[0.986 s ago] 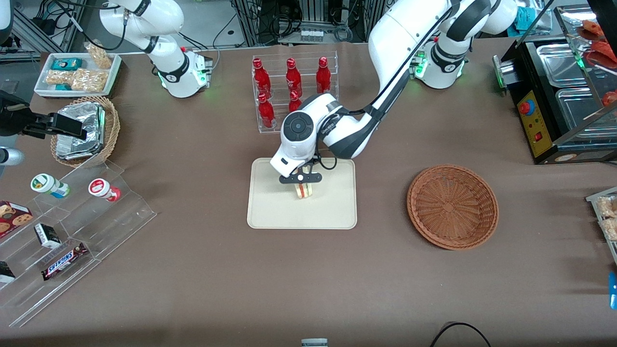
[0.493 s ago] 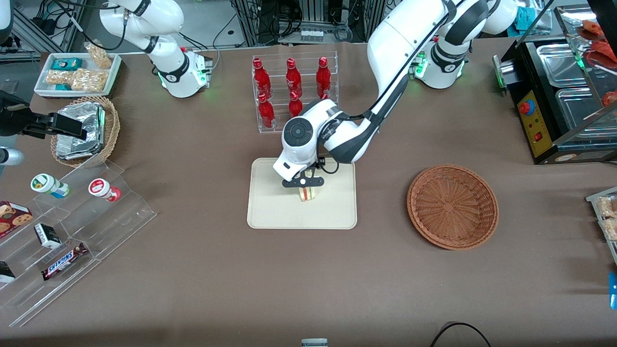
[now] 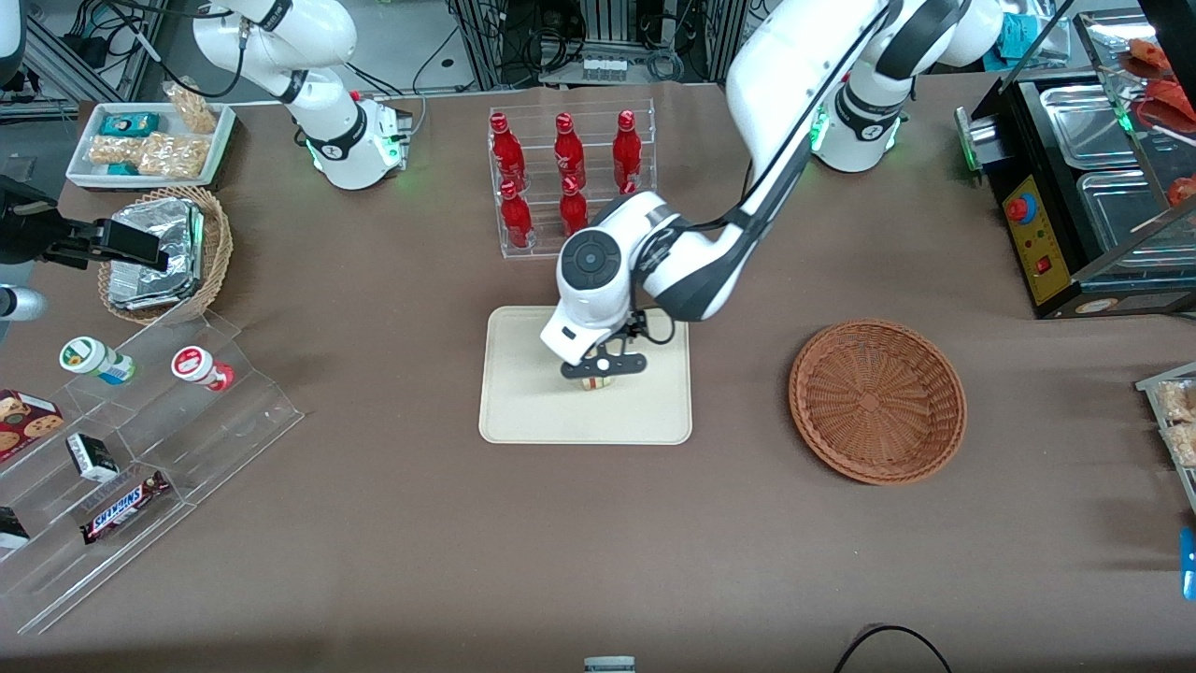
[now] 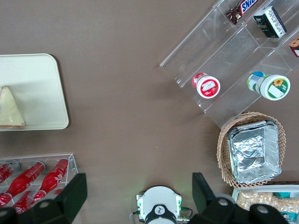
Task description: Place sandwich from basket to tray
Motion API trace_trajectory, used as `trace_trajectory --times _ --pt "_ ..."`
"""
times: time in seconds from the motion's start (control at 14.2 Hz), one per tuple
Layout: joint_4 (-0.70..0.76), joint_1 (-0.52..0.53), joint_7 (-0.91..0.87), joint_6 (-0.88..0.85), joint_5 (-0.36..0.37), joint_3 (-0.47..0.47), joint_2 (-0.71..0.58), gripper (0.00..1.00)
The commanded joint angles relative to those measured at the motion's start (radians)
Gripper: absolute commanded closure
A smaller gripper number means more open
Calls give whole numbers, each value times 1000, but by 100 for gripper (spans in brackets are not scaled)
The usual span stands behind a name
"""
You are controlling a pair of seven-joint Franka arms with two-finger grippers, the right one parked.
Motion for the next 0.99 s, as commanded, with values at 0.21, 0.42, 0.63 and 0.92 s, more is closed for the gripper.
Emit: trace_trajectory --times 0.21,0.42,0.63,0.92 --pt "-34 239 267 -387 -84 -1 -268 0" --pt "-34 333 358 -577 -71 3 -359 0" --pt "-34 425 451 -691 -14 14 -429 0" --pt "-26 523 621 -797 56 17 -499 0"
